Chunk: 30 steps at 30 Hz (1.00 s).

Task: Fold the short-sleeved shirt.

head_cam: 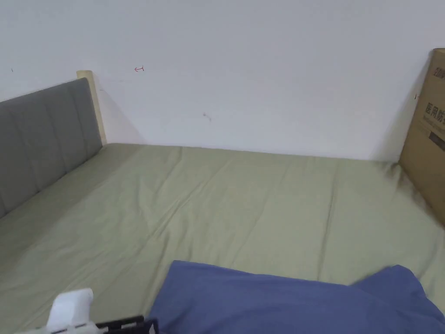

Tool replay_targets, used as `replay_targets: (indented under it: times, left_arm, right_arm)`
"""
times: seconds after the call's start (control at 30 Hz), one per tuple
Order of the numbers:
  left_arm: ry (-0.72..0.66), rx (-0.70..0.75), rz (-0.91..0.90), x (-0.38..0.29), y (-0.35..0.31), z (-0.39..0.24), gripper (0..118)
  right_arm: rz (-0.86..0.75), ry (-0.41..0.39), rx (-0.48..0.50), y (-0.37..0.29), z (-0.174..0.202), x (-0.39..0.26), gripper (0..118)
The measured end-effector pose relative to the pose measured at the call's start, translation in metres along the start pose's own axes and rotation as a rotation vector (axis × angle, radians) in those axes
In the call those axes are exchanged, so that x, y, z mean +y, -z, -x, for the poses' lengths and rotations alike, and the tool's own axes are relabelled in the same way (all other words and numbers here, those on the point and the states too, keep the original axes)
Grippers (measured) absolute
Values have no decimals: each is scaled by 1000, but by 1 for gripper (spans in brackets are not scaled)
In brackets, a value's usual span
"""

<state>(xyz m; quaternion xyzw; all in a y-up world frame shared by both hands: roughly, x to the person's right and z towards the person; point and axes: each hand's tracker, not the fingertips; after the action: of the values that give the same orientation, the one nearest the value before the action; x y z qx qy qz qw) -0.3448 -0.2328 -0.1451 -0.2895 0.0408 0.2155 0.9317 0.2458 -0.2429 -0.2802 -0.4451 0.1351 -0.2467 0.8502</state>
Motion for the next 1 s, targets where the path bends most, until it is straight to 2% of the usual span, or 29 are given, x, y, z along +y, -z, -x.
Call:
replay_targets:
  times: [0.07,0.17,0.2,0.3,0.33,0.37,0.4,0.43,0.47,0.5,0.53,0.57,0.6,0.67,0.77,0.9,0.93,0.97,1.0]
  left_arm:
    - [37,-24,-162,9,-21,-22,103]
    - [158,27,-430,13,-45,-61,105]
    - [194,67,-519,11,-48,-72,106]
    - [271,127,-652,5,-40,-89,106]
    - [289,147,-658,5,-33,-92,106]
    - [297,155,-656,5,-27,-93,106]
    - [295,154,-632,7,-14,-93,106]
    - [291,152,-624,9,-9,-91,104]
    - [273,121,-608,11,-4,-88,97]
    - [258,84,-601,13,1,-85,81]
    - [264,84,-597,18,8,-84,40]
    - [276,103,-582,22,16,-85,3]
    - [306,173,-554,26,26,-84,0]
    - [258,76,-515,39,43,-70,0]
    - [227,134,-362,73,86,-49,0]
    - [183,82,191,122,207,8,0]
    - [186,105,318,125,240,22,26]
    - [193,137,366,123,260,31,65]
    - [204,172,376,117,277,40,96]
  right_arm:
    - [-143,-87,20,-14,28,3,113]
    - [-457,-306,46,-37,72,-6,113]
    - [-620,-381,45,-44,86,-15,113]
    - [-1027,-519,18,-39,105,-41,113]
    - [-1084,-555,-28,-27,112,-45,113]
    - [-1078,-562,-119,-21,121,-46,113]
    - [-987,-582,-174,-14,129,-42,112]
    - [-931,-598,-150,3,117,-34,110]
    - [-919,-604,-106,10,114,-31,98]
    - [-915,-590,-110,15,116,-29,73]
    - [-893,-574,-122,20,117,-25,24]
    - [-860,-540,-120,23,112,-16,6]
    - [-845,-488,-92,26,107,-11,6]
    - [-792,-415,-34,32,97,1,6]
    - [-754,-391,-67,43,91,14,6]
    - [-675,-412,-56,57,83,26,6]
    - [-657,-412,-53,61,81,28,6]
    - [-638,-418,-56,64,82,27,6]
    - [-617,-423,-52,68,79,28,6]
